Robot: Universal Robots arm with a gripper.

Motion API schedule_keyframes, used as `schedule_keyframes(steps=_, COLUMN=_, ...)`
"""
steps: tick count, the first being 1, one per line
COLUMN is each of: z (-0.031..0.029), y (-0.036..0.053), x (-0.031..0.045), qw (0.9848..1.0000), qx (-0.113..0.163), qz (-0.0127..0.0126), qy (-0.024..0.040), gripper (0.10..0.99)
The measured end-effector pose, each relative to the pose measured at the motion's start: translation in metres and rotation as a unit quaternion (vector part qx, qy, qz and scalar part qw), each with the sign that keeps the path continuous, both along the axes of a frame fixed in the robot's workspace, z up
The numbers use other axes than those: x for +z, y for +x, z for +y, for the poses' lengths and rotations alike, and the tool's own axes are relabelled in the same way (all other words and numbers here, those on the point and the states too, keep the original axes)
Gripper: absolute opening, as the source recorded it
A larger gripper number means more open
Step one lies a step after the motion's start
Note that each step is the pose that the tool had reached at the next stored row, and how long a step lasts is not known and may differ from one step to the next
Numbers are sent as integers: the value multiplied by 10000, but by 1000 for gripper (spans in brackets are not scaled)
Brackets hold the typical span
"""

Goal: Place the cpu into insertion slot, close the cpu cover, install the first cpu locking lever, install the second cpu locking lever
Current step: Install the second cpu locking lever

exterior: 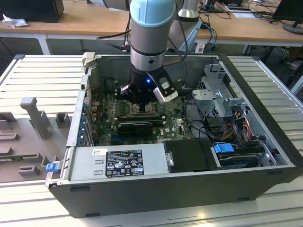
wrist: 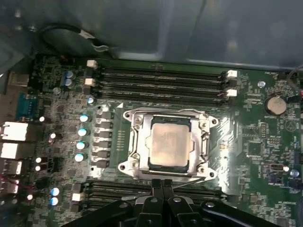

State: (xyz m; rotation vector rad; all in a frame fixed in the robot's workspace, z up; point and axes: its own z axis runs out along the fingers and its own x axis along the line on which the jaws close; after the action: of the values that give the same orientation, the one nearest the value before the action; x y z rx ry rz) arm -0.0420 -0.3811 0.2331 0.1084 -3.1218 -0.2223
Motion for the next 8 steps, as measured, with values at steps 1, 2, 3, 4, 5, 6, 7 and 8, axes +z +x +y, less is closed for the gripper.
schedule_keyframes(steps=1, z=-8, y=-14, x=-5, qw=10000, qx=3, qz=0, qy=21, gripper=106)
schedule_keyframes(steps=2, z=-12, y=-23, x=-14, qw=10000, qx=6, qz=0, qy=51, gripper=106)
schedule_keyframes(steps=3, z=-14, y=-27, x=-22, qw=10000, qx=9, qz=0, qy=75, gripper=106)
schedule_keyframes(steps=4, z=-15, y=-32, x=-41, qw=9999, qx=14, qz=0, qy=112, gripper=106)
schedule_keyframes(steps=5, z=-21, y=-49, x=-118, qw=9999, qx=36, qz=0, qy=135, gripper=106)
schedule_keyframes(steps=6, z=-22, y=-60, x=-152, qw=9999, qx=50, qz=0, qy=140, gripper=106)
schedule_keyframes(steps=7, z=-33, y=-114, x=-170, qw=9998, qx=72, qz=1, qy=190, gripper=106)
schedule_keyframes(steps=8, z=-43, y=-137, x=-171, qw=9998, qx=74, qz=0, qy=205, gripper=106)
